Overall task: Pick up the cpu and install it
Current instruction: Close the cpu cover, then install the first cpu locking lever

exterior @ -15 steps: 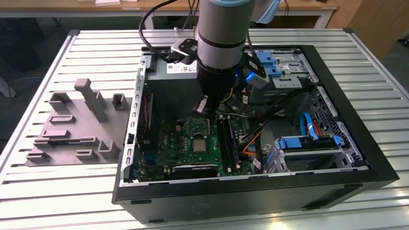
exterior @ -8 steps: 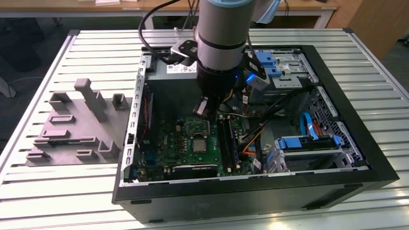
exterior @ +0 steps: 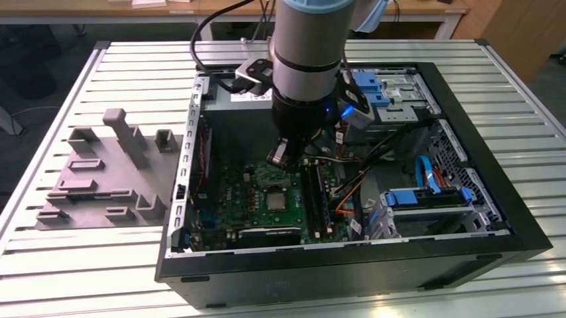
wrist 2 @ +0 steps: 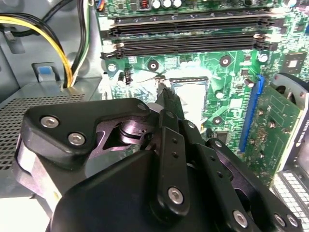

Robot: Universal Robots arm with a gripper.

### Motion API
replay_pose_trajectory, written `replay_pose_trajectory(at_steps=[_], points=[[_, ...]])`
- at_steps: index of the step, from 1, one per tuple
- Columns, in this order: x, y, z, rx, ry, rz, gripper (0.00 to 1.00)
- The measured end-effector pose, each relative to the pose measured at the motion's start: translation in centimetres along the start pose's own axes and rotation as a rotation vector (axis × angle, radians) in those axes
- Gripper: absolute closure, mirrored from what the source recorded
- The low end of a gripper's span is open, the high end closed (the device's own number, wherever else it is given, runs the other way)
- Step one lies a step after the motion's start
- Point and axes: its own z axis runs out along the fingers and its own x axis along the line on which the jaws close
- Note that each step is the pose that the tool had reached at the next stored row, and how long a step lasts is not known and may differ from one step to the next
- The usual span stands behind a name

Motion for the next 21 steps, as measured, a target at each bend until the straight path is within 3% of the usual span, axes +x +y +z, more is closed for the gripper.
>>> replay_pose_trajectory(at_steps=[7, 21], points=[[0.62, -0.30, 0.01, -0.0002, -0.0004, -0.001, 0.89], [0.79, -0.14, 0.01, -0.0010, -0.0016, -0.004, 0.89]])
